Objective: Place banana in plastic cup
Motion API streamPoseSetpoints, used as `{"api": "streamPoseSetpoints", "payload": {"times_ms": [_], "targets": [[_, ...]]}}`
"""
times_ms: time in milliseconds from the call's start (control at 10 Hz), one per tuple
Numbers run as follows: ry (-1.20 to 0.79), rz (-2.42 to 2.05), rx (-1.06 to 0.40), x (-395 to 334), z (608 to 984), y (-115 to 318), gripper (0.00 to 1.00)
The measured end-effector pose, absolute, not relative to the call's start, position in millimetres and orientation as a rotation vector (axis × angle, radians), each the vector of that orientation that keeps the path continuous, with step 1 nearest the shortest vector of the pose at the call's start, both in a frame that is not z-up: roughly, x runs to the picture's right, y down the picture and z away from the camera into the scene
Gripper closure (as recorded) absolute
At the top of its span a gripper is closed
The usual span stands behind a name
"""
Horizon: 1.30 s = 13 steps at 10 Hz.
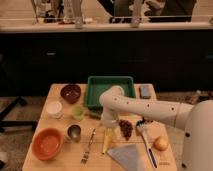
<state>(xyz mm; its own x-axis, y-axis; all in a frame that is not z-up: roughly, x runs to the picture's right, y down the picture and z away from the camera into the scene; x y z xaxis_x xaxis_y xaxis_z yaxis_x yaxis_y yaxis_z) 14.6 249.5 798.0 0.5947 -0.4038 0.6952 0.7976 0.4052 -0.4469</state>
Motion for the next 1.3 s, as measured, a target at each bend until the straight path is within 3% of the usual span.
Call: {"api": "streamPoseSetpoints", "payload": {"times_ms": [1300], "targets": [[-0.576,-0.788,-0.877,18.4,804.8,252.7,0.20]]}}
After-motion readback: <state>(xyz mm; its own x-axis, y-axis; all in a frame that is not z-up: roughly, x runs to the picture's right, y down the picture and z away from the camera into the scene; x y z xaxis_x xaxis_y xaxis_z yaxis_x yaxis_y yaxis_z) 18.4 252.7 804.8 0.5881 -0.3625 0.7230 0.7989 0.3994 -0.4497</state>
